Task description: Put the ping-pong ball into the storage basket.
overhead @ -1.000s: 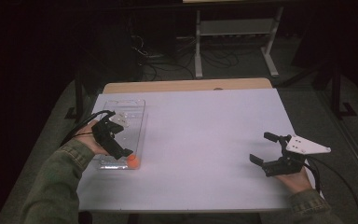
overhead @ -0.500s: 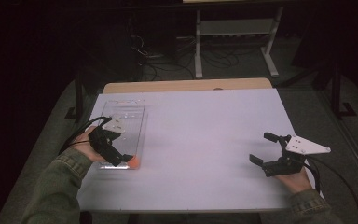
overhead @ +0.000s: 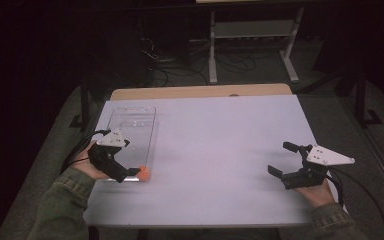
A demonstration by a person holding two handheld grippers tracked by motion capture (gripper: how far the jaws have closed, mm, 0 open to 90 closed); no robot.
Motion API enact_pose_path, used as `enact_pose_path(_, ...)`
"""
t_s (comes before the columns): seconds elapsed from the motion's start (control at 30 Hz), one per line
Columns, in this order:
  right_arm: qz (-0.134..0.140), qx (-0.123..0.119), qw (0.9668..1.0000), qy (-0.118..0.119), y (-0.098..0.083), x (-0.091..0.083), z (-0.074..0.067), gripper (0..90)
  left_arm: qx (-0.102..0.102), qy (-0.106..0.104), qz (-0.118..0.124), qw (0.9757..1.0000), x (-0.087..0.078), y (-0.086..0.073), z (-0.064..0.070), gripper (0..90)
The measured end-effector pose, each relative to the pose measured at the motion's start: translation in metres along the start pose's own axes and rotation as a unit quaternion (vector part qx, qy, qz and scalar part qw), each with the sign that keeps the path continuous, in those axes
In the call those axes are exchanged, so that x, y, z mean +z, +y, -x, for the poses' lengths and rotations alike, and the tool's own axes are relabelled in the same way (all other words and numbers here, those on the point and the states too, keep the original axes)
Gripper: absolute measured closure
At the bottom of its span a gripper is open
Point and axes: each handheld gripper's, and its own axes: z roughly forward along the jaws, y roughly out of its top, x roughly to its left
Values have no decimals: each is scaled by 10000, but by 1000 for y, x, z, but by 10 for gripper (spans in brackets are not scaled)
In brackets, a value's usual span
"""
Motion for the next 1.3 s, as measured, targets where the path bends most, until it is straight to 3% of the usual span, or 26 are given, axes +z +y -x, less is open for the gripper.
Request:
enact_pose_path(0.23,-2,-8,10000,4,0,0,0,0,15,244,359,9991,-6,-2,4,0)
enact_pose_path(0.37,0,0,10000,-1,0,0,0,0,-100,341,637,9973,-10,-5,4,0)
enact_pose_path(0.67,-6,-2,10000,-9,0,0,0,0,-215,518,954,9939,-12,-14,7,0)
enact_pose_path(0.83,-7,-4,10000,-8,0,0,0,0,-304,497,1082,9924,-9,-22,7,0)
enact_pose_path(0.97,-12,-4,10000,-2,-1,0,0,0,-454,404,1399,9883,-10,-29,8,0)
enact_pose_path(1.1,-14,-5,10000,-5,-1,0,0,0,-485,391,1417,9879,-6,-36,9,0)
enact_pose_path(1.3,-40,-9,10000,2,-1,1,0,0,-620,372,1696,9829,-3,-44,9,0)
